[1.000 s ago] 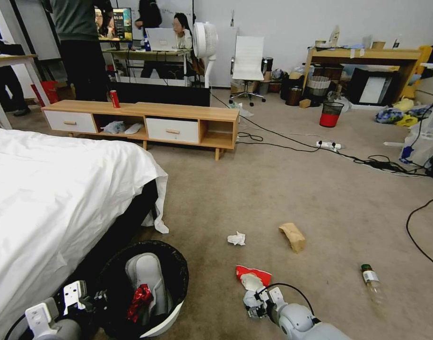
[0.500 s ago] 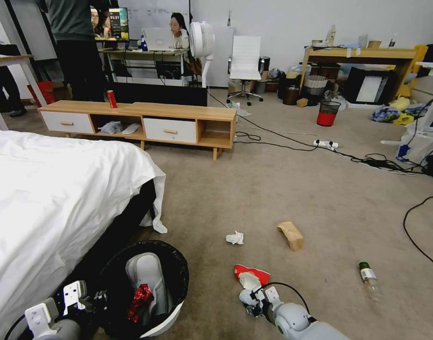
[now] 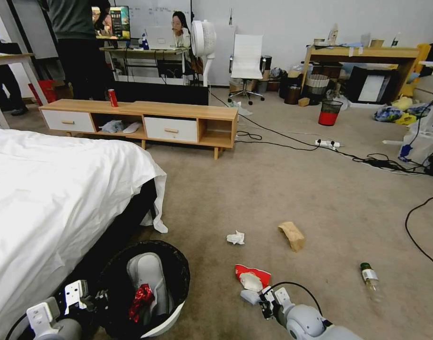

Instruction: Pick up the trash bin and place the garbage on the floor into it.

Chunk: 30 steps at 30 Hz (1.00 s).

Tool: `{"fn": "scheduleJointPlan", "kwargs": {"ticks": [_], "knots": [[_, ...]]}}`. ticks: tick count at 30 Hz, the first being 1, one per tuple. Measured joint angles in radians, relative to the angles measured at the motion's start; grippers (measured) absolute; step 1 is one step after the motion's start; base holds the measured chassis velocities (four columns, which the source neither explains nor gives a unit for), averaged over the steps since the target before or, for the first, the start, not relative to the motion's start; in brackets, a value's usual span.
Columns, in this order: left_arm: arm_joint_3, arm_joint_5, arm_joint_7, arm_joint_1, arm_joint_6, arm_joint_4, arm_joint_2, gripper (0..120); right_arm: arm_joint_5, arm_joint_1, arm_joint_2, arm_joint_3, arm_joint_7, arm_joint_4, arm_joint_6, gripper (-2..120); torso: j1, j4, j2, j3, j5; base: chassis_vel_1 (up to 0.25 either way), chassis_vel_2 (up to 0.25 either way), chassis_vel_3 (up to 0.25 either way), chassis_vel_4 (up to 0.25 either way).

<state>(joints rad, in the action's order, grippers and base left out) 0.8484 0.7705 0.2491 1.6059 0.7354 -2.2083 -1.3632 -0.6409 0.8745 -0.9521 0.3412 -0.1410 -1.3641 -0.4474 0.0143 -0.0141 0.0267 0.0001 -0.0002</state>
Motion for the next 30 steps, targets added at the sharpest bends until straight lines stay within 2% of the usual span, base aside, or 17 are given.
{"fn": "scheduleJointPlan", "kwargs": {"ticks": [6, 22, 30], "knots": [[-0.004, 0.000, 0.000, -0.003, 0.000, -0.005, -0.004, 2, -0.010, 0.010, 0.037, 0.002, -0.021, -0.073, -0.005, 0, 0.000, 0.0000, 0.000, 0.000, 0.0001, 0.000, 0.000, 0.000, 0.000], [-0.004, -0.004, 0.000, 0.001, 0.000, -0.010, -0.010, 2, 0.007, 0.011, 0.038, 0.012, -0.015, -0.077, 0.020, 0, 0.000, 0.0002, 0.000, 0.000, 0.0002, 0.000, 0.000, 0.000, 0.000], [-0.012, -0.007, -0.001, -0.003, 0.000, -0.010, -0.011, 2, -0.020, 0.045, 0.099, -0.008, -0.038, -0.180, 0.013, 0, 0.000, 0.0002, 0.000, 0.000, 0.0002, 0.000, 0.000, 0.000, 0.000]]}}
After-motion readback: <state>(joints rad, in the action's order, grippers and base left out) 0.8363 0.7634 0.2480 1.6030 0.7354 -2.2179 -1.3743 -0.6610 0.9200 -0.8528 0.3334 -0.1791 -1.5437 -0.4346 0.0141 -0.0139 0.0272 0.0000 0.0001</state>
